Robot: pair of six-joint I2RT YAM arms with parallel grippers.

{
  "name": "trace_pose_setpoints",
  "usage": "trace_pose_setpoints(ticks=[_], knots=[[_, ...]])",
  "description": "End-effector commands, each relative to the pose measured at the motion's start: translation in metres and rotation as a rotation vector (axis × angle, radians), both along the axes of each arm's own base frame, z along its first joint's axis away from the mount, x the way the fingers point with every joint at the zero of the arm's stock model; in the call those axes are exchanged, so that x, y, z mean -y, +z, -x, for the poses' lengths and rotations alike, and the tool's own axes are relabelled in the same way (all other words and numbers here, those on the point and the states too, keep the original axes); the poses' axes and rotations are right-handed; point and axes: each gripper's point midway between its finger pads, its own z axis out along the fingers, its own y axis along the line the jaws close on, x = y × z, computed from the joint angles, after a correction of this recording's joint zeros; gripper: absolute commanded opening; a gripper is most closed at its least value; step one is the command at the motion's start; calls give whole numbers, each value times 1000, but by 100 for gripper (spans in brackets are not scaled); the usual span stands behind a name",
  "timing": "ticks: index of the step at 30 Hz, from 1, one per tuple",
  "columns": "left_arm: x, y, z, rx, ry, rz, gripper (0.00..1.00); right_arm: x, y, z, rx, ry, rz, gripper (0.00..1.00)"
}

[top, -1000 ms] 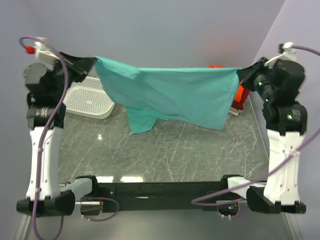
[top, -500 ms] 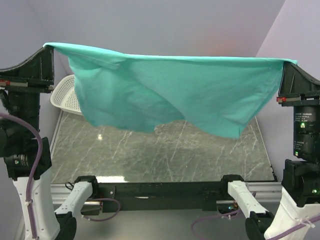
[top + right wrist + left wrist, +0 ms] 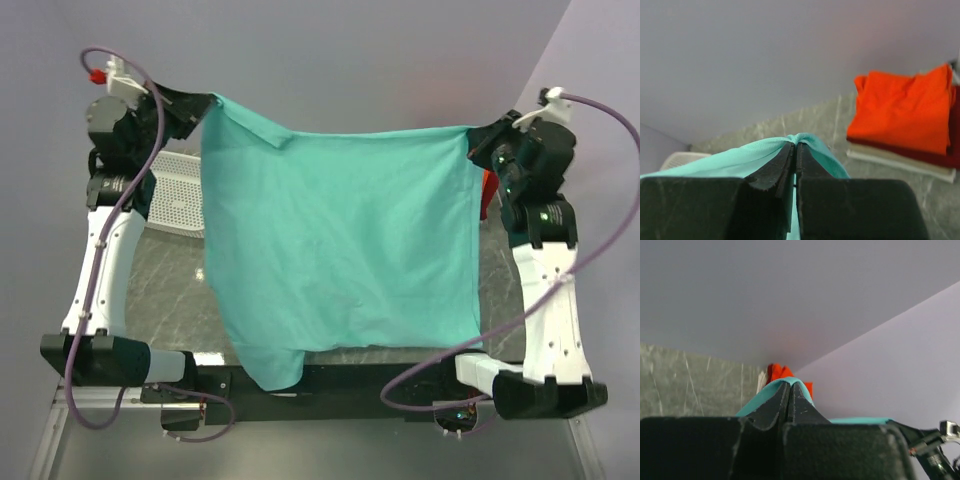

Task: Fold and stack the t-shirts
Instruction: Flatten the tshirt out

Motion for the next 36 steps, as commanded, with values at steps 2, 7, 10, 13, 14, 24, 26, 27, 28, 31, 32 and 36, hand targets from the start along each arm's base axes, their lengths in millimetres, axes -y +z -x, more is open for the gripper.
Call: trace_pose_setpoints(ticks=[2, 7, 10, 13, 14, 24, 26, 27, 28, 31, 32, 36], knots=[[26, 32, 28, 80, -103, -16, 0, 2, 15, 1, 39, 1, 19, 0], [20, 45, 39, 120, -68, -16, 1, 4, 30, 10, 80, -12, 32, 0], [17, 58, 56, 171, -53, -8, 1, 6, 40, 24, 115, -21, 36, 0], [10, 70, 78, 226, -16, -14, 0, 7, 52, 44, 174, -35, 39, 0], [8, 71, 83, 233, 1, -21, 0, 8, 54, 50, 188, -41, 37, 0], [-43, 124, 190, 502, 297, -71, 0, 28, 120, 153, 472, -171, 39, 0], [-47, 127, 196, 523, 318, -70, 1, 31, 128, 163, 494, -191, 33, 0], [-48, 130, 199, 538, 325, -69, 0, 32, 129, 166, 497, -197, 29, 0], [-47, 131, 198, 544, 322, -71, 0, 33, 129, 166, 490, -198, 23, 0], [-39, 121, 176, 494, 273, -67, 0, 32, 122, 156, 460, -193, 11, 0], [-35, 116, 167, 468, 252, -63, 0, 32, 113, 147, 431, -190, 7, 0], [-3, 73, 106, 285, 67, -33, 1, 31, 64, 100, 281, -182, -1, 0]])
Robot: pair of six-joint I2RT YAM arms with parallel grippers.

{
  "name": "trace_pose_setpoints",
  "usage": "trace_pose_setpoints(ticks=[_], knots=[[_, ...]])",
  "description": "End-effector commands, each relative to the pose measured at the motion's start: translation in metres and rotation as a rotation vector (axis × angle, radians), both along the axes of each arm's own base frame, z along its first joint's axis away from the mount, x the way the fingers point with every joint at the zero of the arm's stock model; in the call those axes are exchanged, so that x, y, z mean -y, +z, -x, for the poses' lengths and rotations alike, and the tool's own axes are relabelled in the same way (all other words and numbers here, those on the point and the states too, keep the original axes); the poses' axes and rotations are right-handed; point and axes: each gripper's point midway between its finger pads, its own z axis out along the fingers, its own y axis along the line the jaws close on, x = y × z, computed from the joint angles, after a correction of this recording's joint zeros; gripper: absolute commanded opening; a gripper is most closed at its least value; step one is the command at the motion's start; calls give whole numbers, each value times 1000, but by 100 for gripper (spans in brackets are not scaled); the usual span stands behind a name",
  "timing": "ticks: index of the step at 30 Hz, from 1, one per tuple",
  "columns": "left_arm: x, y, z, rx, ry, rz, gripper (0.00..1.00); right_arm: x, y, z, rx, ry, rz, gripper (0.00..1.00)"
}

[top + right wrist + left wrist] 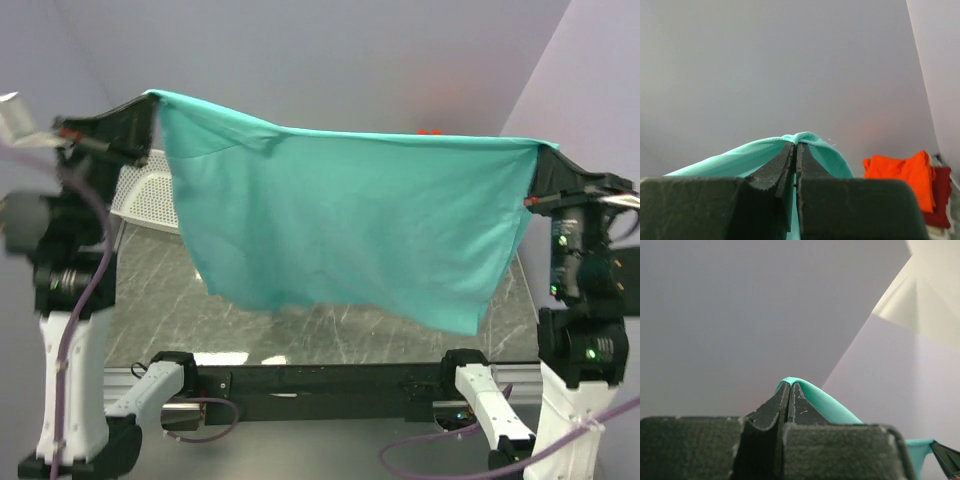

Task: Fold and stack the t-shirts
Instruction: Flatten the tshirt out

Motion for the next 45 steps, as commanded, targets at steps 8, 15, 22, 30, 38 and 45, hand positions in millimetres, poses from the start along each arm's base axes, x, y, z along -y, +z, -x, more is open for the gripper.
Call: trace_pose_setpoints(ticks=[8, 15, 22, 30, 38, 45], knots=[[84, -192, -214, -585, -280, -63, 1, 23, -211, -157, -537, -78, -37, 0], [154, -263, -265, -775, -453, -149, 75, 43, -322, -218, -909, -55, -106, 73], [177, -280, -230, -827, -492, -179, 81, 27, -341, -212, -982, 30, -120, 84], [151, -365, -180, -1103, -395, -214, 82, -5, -400, -173, -1180, 179, -195, 80], [147, -440, -138, -1294, -400, -292, 84, -35, -455, -150, -1339, 293, -313, 79], [160, -486, -129, -1382, -459, -281, 85, -39, -501, -146, -1468, 302, -372, 77]])
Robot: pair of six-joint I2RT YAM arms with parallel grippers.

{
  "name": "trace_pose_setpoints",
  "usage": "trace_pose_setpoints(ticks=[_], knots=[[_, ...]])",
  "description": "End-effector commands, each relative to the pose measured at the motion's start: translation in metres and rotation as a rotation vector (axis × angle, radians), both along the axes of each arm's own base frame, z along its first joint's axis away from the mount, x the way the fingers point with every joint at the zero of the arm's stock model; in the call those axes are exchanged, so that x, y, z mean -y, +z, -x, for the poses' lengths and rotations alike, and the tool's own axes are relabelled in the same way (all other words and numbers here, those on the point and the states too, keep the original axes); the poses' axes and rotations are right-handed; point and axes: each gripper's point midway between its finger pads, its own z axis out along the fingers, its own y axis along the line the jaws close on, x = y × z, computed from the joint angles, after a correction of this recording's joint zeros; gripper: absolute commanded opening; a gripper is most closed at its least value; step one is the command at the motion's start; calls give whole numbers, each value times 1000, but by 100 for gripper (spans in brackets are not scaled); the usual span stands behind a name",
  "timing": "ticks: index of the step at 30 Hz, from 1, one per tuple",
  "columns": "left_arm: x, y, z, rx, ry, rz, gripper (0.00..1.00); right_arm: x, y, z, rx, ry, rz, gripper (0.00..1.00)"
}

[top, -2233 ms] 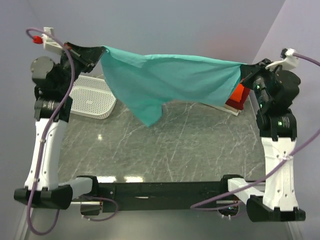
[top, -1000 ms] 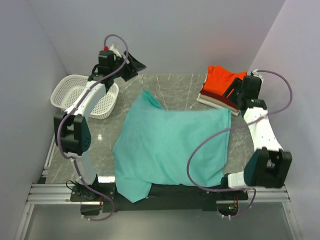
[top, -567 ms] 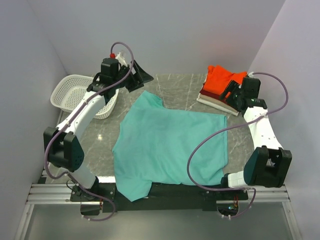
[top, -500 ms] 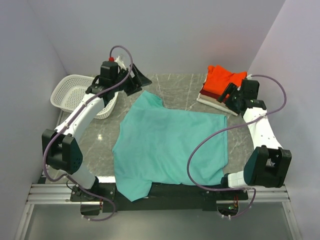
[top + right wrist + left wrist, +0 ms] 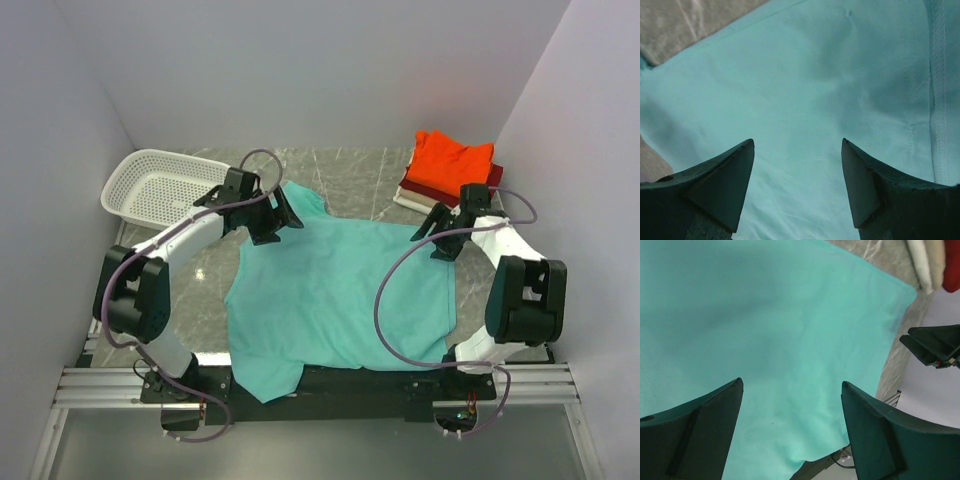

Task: Fold and stack the t-shirts
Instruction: Flatten the tshirt out

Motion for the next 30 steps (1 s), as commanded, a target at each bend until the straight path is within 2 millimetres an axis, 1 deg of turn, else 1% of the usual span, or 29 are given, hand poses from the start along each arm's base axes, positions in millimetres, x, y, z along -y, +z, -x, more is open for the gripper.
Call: trace_pose_setpoints(ticks=[1, 3, 4, 6, 7, 8, 9, 12, 13, 14, 15, 21, 22, 23, 24, 25, 26, 27, 28, 29, 30], knots=[[10, -5, -7, 18, -23, 38, 85, -4, -9, -2, -21, 0, -19, 76], [10, -12, -10, 7, -23, 21, 85, -1, -17, -2, -43, -5, -5, 77], [10, -23, -12, -18, -27, 5, 85, -1, -20, -2, -49, -7, -3, 77], [9, -29, -16, -27, -37, -22, 86, 1, -27, -3, -69, -15, 5, 76], [9, -41, -17, -53, -44, -35, 86, 2, -28, -4, -69, -18, 7, 76], [10, -42, -20, -52, -46, -41, 86, 3, -30, -5, -71, -22, 8, 76], [9, -52, -19, -71, -53, -57, 86, 3, -34, -6, -83, -26, 9, 76], [7, -60, -25, -77, -57, -81, 86, 5, -39, -8, -100, -34, 18, 76], [6, -69, -24, -99, -58, -94, 87, 6, -40, -8, -105, -36, 21, 76], [6, -69, -27, -95, -58, -97, 87, 7, -42, -10, -110, -40, 23, 76], [5, -76, -28, -105, -59, -108, 87, 8, -43, -11, -113, -43, 30, 76], [-2, -82, -46, -110, -44, -110, 88, 12, -50, -21, -131, -63, 40, 76], [-3, -87, -49, -118, -44, -111, 88, 12, -52, -22, -135, -66, 43, 76], [-3, -84, -54, -111, -43, -108, 87, 13, -52, -27, -134, -68, 43, 76], [-5, -90, -58, -120, -42, -112, 87, 15, -52, -30, -136, -71, 46, 76], [-6, -90, -61, -121, -42, -112, 87, 15, -54, -31, -143, -76, 49, 76], [-4, -85, -68, -107, -44, -103, 87, 16, -51, -37, -134, -77, 51, 76], [-6, -93, -71, -122, -47, -110, 87, 17, -55, -39, -146, -80, 50, 76], [-6, -94, -74, -122, -48, -110, 87, 17, -56, -41, -153, -80, 51, 76], [-6, -89, -81, -112, -53, -113, 87, 18, -56, -47, -150, -82, 52, 76], [-7, -98, -85, -127, -52, -121, 87, 19, -56, -50, -153, -88, 51, 76]])
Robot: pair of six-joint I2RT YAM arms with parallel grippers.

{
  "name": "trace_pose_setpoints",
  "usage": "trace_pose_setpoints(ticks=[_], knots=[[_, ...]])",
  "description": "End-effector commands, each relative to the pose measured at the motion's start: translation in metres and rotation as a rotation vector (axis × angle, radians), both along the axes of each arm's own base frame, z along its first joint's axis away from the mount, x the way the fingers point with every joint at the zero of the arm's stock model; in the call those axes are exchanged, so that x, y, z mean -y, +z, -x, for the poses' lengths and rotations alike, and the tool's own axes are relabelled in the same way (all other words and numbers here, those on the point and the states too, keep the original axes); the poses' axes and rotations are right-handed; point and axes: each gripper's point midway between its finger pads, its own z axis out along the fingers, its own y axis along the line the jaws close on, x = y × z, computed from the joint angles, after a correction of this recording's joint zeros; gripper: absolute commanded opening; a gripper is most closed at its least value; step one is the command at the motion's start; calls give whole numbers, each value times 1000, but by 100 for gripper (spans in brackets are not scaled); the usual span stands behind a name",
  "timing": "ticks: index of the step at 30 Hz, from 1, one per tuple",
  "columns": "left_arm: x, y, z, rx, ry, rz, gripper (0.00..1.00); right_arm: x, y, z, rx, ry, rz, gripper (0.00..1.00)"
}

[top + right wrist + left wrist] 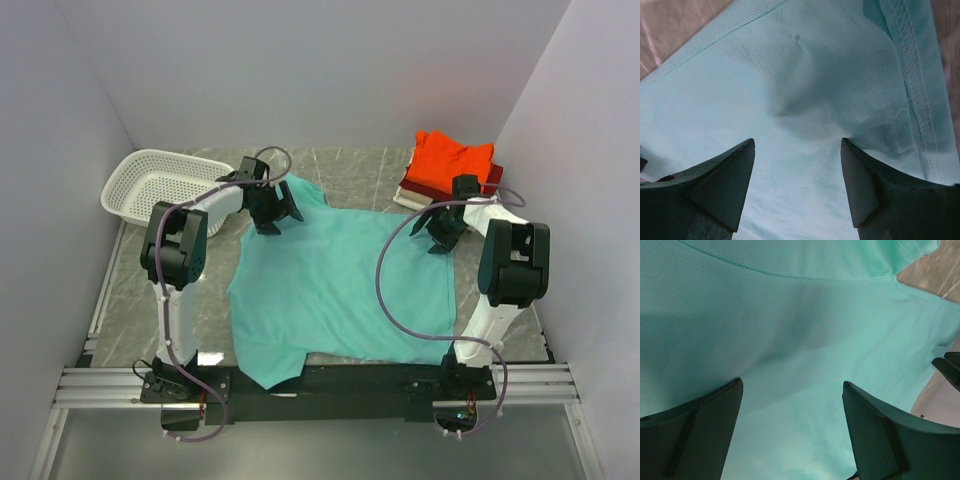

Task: Fold and stack the t-shirts
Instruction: Flatten the tshirt out

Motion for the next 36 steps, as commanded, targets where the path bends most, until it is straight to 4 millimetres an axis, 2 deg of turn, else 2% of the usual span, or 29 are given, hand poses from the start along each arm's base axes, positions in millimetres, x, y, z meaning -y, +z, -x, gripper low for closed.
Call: trace_pose_setpoints(ticks=[1, 3, 4, 6, 7, 9, 10, 12, 13, 16, 22, 23, 24, 25, 26, 27, 28, 29, 30, 31, 34, 35, 36], knots=[[-2, 1, -24, 39, -29, -20, 87, 7, -1, -20, 7, -19, 38, 76], [-7, -9, -31, 18, -21, -27, 87, 8, -4, -26, -3, -23, 36, 76], [-8, -4, -40, 35, -16, -24, 87, 8, 0, -31, 3, -23, 34, 76], [-14, -12, -48, 18, -3, -20, 87, 9, -3, -36, -9, -25, 34, 76], [-14, -8, -56, 36, -1, -10, 87, 10, 2, -44, 6, -23, 36, 76], [-11, -9, -63, 46, -24, 22, 87, 9, 0, -48, -6, -22, 32, 76], [-7, -1, -71, 81, -37, 38, 87, 10, 1, -51, -4, -23, 31, 76], [-2, 3, -79, 113, -59, 61, 87, 10, 5, -60, 7, -20, 25, 76], [3, 13, -86, 142, -71, 88, 87, 9, 10, -65, 22, -16, 22, 76], [9, 28, -96, 188, -85, 115, 88, 6, 17, -71, 42, -3, 3, 76], [15, 65, -101, 266, -105, 147, 88, -7, 47, -77, 136, 86, 21, 75], [15, 72, -100, 278, -106, 144, 88, -13, 56, -77, 158, 113, 38, 75], [16, 87, -98, 306, -109, 145, 88, -14, 61, -75, 165, 123, 48, 75], [16, 88, -93, 300, -109, 140, 88, -17, 63, -72, 167, 137, 55, 75], [16, 106, -89, 330, -105, 135, 88, -22, 70, -70, 185, 159, 71, 75], [15, 111, -86, 342, -100, 131, 88, -26, 73, -67, 186, 171, 76, 75], [13, 101, -74, 311, -93, 122, 88, -28, 71, -62, 176, 180, 80, 75], [13, 102, -68, 303, -81, 120, 88, -30, 74, -58, 182, 189, 88, 75], [11, 113, -61, 317, -70, 117, 88, -32, 74, -55, 181, 195, 92, 75], [7, 98, -49, 276, -60, 102, 88, -45, 72, -46, 174, 228, 89, 75], [-3, 86, -25, 236, -32, 61, 88, -60, 64, -31, 157, 264, 79, 75], [-5, 91, -19, 245, -28, 55, 88, -62, 61, -28, 151, 268, 76, 75], [-9, 78, -9, 212, -16, 35, 88, -68, 56, -20, 139, 282, 74, 75]])
